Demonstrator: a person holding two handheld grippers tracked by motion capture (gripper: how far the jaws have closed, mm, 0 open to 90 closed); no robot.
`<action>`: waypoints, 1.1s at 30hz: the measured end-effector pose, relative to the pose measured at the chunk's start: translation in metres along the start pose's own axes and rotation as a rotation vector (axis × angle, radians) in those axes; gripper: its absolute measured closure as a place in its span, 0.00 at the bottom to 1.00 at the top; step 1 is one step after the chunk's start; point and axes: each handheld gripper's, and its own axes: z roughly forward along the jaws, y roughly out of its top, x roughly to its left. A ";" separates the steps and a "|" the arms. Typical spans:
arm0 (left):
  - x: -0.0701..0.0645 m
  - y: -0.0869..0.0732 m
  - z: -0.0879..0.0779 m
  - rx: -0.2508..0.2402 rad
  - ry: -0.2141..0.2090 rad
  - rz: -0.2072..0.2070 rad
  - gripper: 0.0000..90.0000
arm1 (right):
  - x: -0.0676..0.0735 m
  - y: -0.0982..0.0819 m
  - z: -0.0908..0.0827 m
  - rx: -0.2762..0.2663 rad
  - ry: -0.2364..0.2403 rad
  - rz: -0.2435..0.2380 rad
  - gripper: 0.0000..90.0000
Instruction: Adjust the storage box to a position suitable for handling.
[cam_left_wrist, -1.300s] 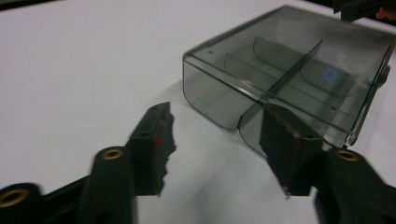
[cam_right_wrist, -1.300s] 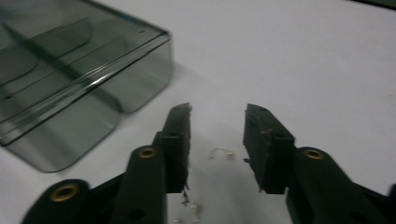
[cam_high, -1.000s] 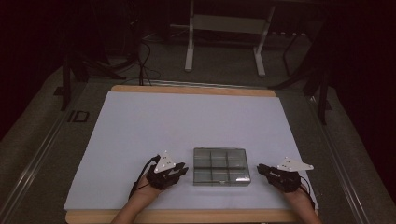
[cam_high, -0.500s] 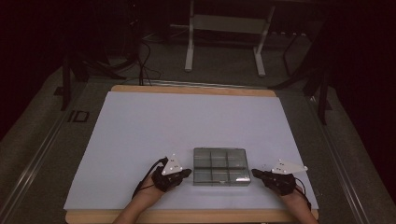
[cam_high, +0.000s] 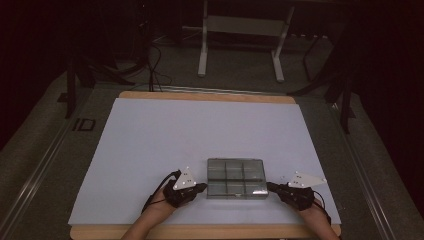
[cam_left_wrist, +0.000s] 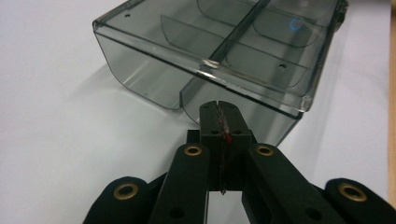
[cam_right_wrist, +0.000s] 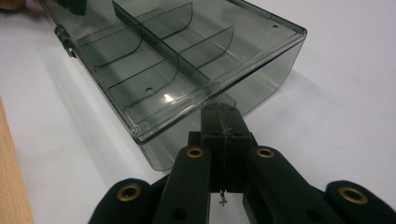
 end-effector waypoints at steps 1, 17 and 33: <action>0.000 0.000 -0.001 -0.003 -0.002 0.004 1.00 | 0.000 0.000 0.000 -0.004 0.002 0.001 1.00; 0.000 0.010 -0.006 -0.028 0.017 0.024 0.93 | 0.000 0.007 -0.003 -0.014 0.006 -0.006 0.97; 0.013 0.019 -0.002 -0.114 0.087 0.011 0.73 | -0.011 0.019 -0.002 -0.052 -0.044 -0.005 0.76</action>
